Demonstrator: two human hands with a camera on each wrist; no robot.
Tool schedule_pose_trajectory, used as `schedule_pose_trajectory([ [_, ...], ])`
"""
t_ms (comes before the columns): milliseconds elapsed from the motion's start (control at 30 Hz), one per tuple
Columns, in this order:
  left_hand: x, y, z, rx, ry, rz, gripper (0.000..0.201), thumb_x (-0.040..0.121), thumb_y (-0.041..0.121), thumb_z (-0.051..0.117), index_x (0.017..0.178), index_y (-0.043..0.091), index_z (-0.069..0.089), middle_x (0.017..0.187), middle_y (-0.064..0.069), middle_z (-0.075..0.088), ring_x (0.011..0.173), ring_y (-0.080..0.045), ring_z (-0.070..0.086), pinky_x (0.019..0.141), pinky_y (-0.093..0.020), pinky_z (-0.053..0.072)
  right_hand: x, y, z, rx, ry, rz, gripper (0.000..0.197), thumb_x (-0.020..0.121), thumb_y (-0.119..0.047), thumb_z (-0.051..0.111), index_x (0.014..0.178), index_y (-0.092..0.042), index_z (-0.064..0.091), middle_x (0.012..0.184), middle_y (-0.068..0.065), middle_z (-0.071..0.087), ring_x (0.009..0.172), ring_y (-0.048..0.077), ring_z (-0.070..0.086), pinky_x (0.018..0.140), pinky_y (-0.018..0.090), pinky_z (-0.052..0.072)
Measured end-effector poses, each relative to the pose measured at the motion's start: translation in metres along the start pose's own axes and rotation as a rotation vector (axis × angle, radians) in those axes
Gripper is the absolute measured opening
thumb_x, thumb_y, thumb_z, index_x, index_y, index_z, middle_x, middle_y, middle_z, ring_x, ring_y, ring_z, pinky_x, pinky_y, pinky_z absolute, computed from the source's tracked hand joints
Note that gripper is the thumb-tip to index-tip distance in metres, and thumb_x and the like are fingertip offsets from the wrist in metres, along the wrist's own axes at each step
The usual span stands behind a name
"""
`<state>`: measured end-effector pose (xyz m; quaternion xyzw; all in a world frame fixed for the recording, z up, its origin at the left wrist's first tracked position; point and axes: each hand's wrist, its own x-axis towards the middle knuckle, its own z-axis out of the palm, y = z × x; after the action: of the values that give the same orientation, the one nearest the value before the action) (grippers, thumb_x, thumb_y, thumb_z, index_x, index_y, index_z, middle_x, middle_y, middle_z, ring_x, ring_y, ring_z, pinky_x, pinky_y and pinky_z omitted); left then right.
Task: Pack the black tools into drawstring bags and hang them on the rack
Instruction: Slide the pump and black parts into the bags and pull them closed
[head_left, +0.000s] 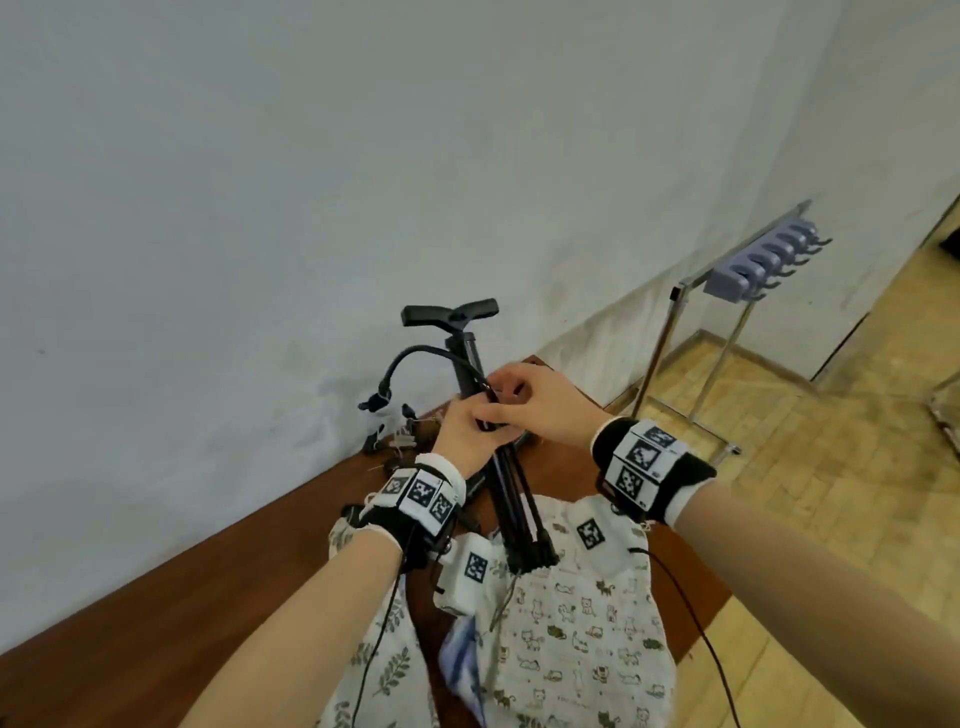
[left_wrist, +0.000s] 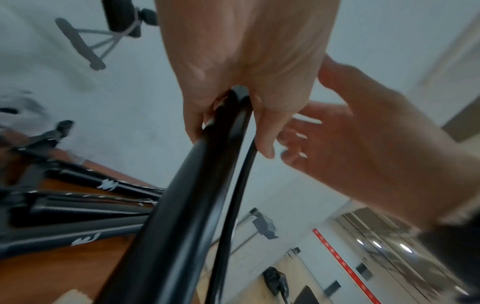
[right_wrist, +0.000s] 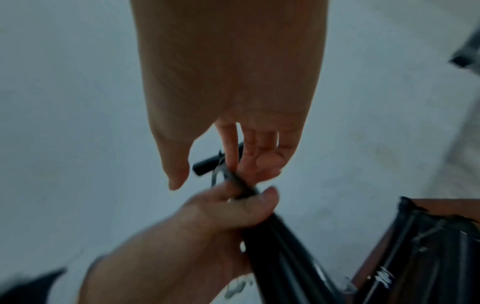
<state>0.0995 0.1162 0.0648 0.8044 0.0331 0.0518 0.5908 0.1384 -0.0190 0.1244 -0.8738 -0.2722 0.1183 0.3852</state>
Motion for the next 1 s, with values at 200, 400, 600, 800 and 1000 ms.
schedule_pose_trajectory([
  [200, -0.023, 0.040, 0.006, 0.227, -0.081, 0.018, 0.030, 0.079, 0.027, 0.075, 0.097, 0.028, 0.051, 0.125, -0.003, 0.049, 0.112, -0.017, 0.051, 0.094, -0.028, 0.041, -0.008, -0.014, -0.004, -0.020, 0.231, -0.057, 0.028, 0.092, -0.031, 0.061, 0.074, -0.011, 0.054, 0.069, 0.009, 0.058, 0.065, 0.022, 0.055, 0.064, 0.034, 0.044],
  [400, -0.035, 0.052, 0.003, 0.096, -0.123, 0.010, 0.040, 0.086, 0.039, 0.064, 0.120, 0.018, 0.064, 0.125, 0.009, 0.049, 0.117, -0.007, 0.049, 0.092, -0.014, 0.034, -0.035, -0.020, -0.026, 0.444, 0.182, -0.101, 0.017, 0.097, -0.016, 0.053, 0.086, -0.004, 0.050, 0.078, 0.006, 0.057, 0.062, 0.009, 0.052, 0.062, 0.025, 0.044],
  [600, -0.050, 0.052, 0.011, 0.003, -0.254, 0.064, 0.037, 0.076, 0.044, 0.074, 0.109, 0.029, 0.072, 0.124, 0.013, 0.055, 0.106, 0.009, 0.052, 0.086, -0.004, 0.037, -0.062, -0.044, -0.054, 0.600, 0.073, -0.223, 0.018, 0.102, -0.013, 0.043, 0.090, -0.004, 0.053, 0.074, -0.002, 0.063, 0.059, 0.014, 0.045, 0.065, 0.023, 0.045],
  [800, -0.053, 0.046, 0.020, 0.014, -0.326, 0.054, 0.044, 0.058, 0.061, 0.077, 0.097, 0.040, 0.074, 0.123, 0.008, 0.058, 0.114, -0.002, 0.055, 0.105, -0.029, 0.038, -0.084, -0.061, -0.102, 0.651, 0.014, -0.275, 0.004, 0.101, -0.010, 0.044, 0.100, -0.007, 0.046, 0.096, 0.018, 0.072, 0.070, 0.015, 0.056, 0.060, 0.021, 0.043],
  [1000, -0.058, 0.062, 0.034, 0.072, -0.443, 0.156, 0.012, 0.081, 0.021, 0.073, 0.093, 0.023, 0.077, 0.111, 0.002, 0.059, 0.110, -0.008, 0.055, 0.096, -0.020, 0.042, -0.068, -0.049, -0.118, 0.400, 0.054, -0.187, 0.012, 0.096, -0.016, 0.057, 0.098, -0.008, 0.047, 0.108, 0.006, 0.073, 0.102, 0.017, 0.069, 0.071, 0.022, 0.053],
])
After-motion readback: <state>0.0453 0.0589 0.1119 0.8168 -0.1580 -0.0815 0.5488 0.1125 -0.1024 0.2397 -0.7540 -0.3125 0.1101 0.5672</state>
